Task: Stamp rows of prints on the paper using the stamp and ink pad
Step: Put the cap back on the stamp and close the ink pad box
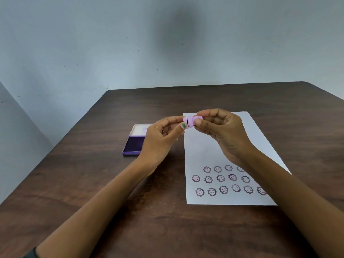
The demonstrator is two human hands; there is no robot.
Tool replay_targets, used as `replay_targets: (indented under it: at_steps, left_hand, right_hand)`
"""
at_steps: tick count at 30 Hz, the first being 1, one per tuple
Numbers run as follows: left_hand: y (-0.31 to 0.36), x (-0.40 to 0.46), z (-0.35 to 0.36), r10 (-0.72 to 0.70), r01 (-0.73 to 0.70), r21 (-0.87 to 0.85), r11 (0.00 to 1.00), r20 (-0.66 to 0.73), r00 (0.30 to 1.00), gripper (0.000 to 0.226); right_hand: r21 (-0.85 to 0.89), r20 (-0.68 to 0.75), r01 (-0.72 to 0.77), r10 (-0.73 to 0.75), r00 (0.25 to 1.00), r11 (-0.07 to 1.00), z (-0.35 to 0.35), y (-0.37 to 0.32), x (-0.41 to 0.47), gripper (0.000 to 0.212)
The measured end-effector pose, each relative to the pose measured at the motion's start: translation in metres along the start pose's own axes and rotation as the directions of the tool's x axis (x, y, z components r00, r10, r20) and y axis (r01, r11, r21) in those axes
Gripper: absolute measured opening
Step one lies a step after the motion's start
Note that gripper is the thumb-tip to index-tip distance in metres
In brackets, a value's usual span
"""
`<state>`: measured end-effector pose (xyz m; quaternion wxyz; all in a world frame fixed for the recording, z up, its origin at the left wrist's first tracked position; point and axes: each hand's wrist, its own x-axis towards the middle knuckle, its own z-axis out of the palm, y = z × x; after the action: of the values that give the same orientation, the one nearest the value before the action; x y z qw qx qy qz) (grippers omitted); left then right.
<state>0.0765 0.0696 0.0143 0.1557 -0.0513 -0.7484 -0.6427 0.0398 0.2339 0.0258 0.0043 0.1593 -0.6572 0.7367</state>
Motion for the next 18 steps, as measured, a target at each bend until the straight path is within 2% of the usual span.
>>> replay_targets:
  at_steps: [6, 18]
  left_hand:
    - [-0.0006, -0.0002, -0.0004, -0.003, 0.003, 0.02, 1.0, -0.006, 1.0, 0.031]
    - [-0.0029, -0.0015, -0.001, 0.021, -0.02, 0.01, 1.0, -0.013, 1.0, 0.027]
  right_hand:
    - [-0.032, -0.001, 0.004, -0.004, 1.0, 0.999, 0.0015, 0.0011, -0.0005, 0.023]
    - [-0.076, 0.012, 0.015, -0.014, 1.0, 0.997, 0.0007, 0.0017, -0.0014, 0.027]
